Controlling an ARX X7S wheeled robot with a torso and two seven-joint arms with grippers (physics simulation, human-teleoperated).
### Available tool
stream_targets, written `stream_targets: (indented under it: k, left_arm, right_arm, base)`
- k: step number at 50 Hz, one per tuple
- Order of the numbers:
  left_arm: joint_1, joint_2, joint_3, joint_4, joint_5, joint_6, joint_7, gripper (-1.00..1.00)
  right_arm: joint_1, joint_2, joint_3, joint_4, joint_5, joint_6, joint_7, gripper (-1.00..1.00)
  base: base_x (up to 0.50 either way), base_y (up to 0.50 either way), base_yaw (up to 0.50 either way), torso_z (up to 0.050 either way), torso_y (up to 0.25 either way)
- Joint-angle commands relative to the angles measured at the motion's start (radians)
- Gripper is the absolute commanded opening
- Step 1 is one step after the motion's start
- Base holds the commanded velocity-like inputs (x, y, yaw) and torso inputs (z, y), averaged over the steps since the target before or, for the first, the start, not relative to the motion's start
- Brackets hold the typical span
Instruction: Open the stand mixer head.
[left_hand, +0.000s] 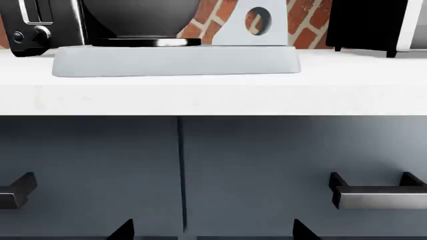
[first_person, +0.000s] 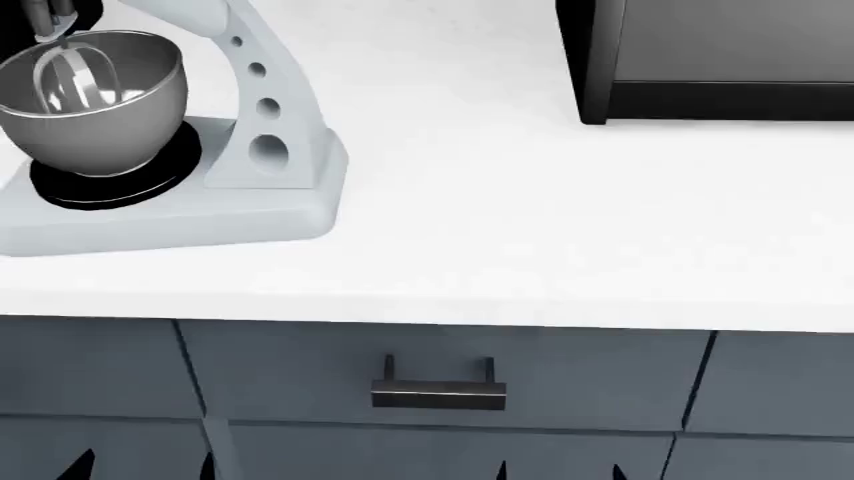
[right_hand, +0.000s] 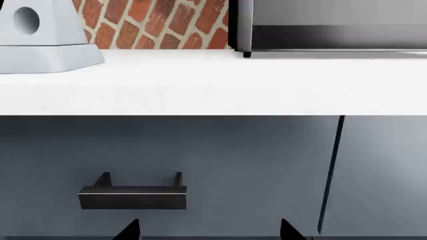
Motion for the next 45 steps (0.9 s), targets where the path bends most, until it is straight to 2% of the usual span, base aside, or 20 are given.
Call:
stream_targets:
  k: [1,10,11,12,13,30,31,33,34,39,45]
  left_arm:
    - [-0.030,-0.016,0.029,-0.045,-0.008,0.012,-0.013,1.00]
    - [-0.046,-0.044,0.076,-0.051,-0.025,0.000,-0.029,1.00]
    - [-0.051,-0.047,0.080,-0.044,-0.020,-0.045,-0.037,1.00]
    - [-0.039,-0.128,0.176,-0.059,-0.090,0.091,-0.125,1.00]
    - [-0.045,-0.013,0.039,-0.042,0.034,-0.027,-0.008,1.00]
    - [-0.072,-0.047,0.085,-0.056,-0.014,-0.057,-0.081,1.00]
    - [-0.079,-0.047,0.088,-0.059,-0.013,-0.072,-0.086,1.00]
    - [-0.107,-0.050,0.089,-0.024,-0.021,-0.173,-0.091,1.00]
    - [-0.112,-0.054,0.088,-0.004,-0.027,-0.196,-0.090,1.00]
    - [-0.178,-0.079,0.075,0.207,-0.056,-0.427,-0.089,1.00]
    - [-0.266,-0.100,0.058,0.346,-0.071,-0.591,-0.107,1.00]
  right_arm:
    - [0.001,0.020,-0.001,0.008,0.038,-0.072,0.007,1.00]
    - [-0.015,0.045,-0.005,0.015,0.043,-0.099,0.072,1.00]
    - [-0.013,0.046,-0.008,0.015,0.043,-0.098,0.076,1.00]
    - [0.005,0.123,-0.101,0.026,0.116,-0.088,0.176,1.00]
    - [-0.005,0.012,0.031,0.012,0.012,-0.075,0.043,1.00]
    - [-0.003,0.057,-0.020,0.015,0.053,-0.077,0.099,1.00]
    - [0.002,0.058,-0.021,0.013,0.051,-0.071,0.105,1.00]
    - [0.054,0.061,0.006,-0.029,0.108,0.067,0.113,1.00]
    - [0.063,0.065,0.008,-0.045,0.119,0.086,0.113,1.00]
    - [0.139,0.088,0.019,-0.240,0.146,0.240,0.143,1.00]
    - [0.256,0.120,0.057,-0.371,0.203,0.418,0.174,1.00]
  base:
    - [0.00,0.00,0.00,0.000,0.000]
    - [0.00,0.00,0.00,0.000,0.000]
    - [0.00,0.00,0.00,0.000,0.000]
    - [0.00,0.00,0.00,0.000,0.000]
    - [0.00,0.00,0.00,0.000,0.000]
    - [0.00,0.00,0.00,0.000,0.000]
    - [0.00,0.00,0.00,0.000,0.000]
    - [0.00,0.00,0.00,0.000,0.000]
    - [0.00,0.00,0.00,0.000,0.000]
    - [0.00,0.00,0.00,0.000,0.000]
    - [0.00,0.00,0.00,0.000,0.000]
